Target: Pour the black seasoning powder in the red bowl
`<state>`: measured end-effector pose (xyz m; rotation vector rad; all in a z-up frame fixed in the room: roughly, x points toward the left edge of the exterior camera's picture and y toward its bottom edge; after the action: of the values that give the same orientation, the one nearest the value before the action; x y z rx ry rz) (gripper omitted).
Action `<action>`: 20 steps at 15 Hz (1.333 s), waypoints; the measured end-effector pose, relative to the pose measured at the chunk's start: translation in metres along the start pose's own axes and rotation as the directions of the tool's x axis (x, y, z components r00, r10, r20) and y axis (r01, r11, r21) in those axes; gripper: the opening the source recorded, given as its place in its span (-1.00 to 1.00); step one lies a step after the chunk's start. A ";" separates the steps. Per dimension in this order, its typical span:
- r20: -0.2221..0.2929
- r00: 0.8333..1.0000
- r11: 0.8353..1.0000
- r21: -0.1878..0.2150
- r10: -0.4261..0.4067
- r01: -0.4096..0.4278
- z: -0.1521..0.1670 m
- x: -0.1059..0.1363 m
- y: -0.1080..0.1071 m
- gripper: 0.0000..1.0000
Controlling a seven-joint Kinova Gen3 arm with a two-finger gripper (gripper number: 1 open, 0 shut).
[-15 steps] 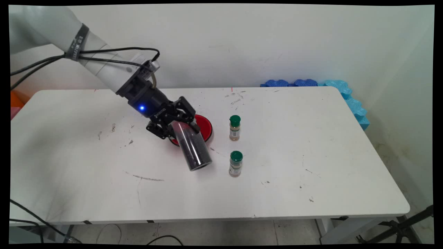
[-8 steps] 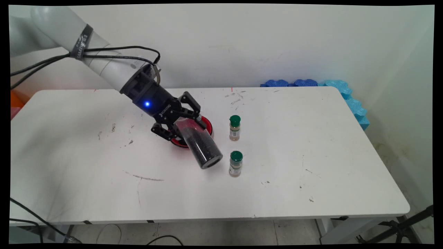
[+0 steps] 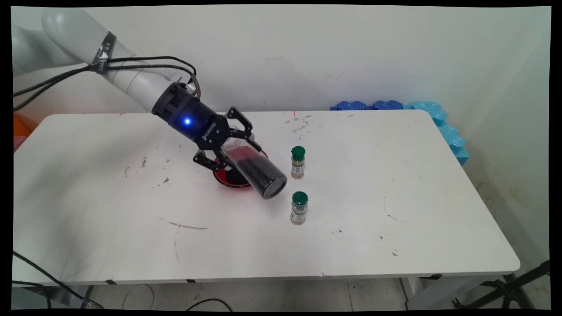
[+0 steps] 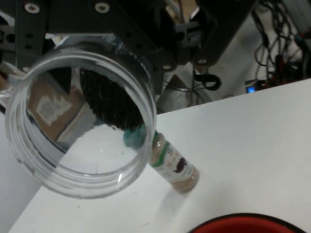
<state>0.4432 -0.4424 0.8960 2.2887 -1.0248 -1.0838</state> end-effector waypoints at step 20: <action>0.043 0.927 0.913 -0.166 -0.372 0.374 -0.004 0.014 -0.003 -1.00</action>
<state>0.4534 -0.4509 0.8898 2.3915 -0.4784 -1.2751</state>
